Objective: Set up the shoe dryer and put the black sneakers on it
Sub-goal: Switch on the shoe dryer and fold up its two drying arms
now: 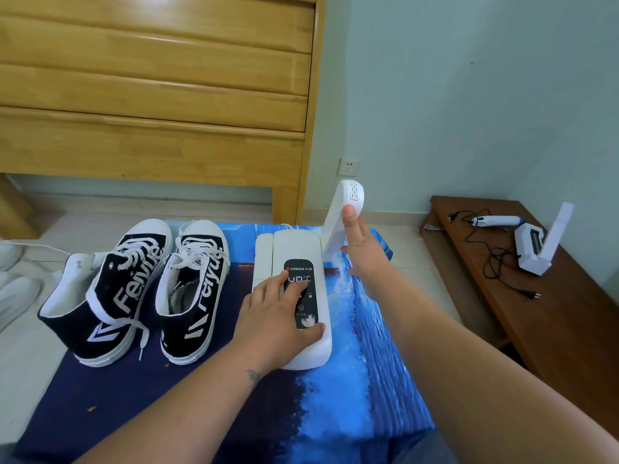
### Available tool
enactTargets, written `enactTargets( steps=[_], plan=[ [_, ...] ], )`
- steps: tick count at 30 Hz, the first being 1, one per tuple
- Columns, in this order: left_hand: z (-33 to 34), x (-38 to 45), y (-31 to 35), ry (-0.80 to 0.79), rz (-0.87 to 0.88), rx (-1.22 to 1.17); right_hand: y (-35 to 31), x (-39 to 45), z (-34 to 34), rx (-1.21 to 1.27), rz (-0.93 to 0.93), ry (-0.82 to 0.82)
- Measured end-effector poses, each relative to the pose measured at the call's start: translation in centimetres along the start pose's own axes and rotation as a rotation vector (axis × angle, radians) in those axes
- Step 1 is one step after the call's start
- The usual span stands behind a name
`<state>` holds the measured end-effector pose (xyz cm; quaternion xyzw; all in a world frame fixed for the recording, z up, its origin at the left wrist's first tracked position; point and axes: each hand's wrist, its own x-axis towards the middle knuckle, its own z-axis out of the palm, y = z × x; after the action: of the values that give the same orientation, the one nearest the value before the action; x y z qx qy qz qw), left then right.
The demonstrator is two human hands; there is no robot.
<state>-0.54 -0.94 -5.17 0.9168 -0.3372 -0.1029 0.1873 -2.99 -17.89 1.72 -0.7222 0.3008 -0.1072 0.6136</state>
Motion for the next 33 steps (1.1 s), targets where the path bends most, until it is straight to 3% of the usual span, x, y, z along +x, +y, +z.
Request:
enactTargets(
  steps=[10,33],
  plan=[
    [-0.4,-0.2,0.1,-0.019,0.010,-0.022,-1.5,0.5,-0.1,-0.031,0.137,-0.007],
    [-0.6,-0.4,0.2,-0.022,0.017,-0.020,-3.2,2.6,-0.8,-0.001,0.234,-0.007]
  ],
)
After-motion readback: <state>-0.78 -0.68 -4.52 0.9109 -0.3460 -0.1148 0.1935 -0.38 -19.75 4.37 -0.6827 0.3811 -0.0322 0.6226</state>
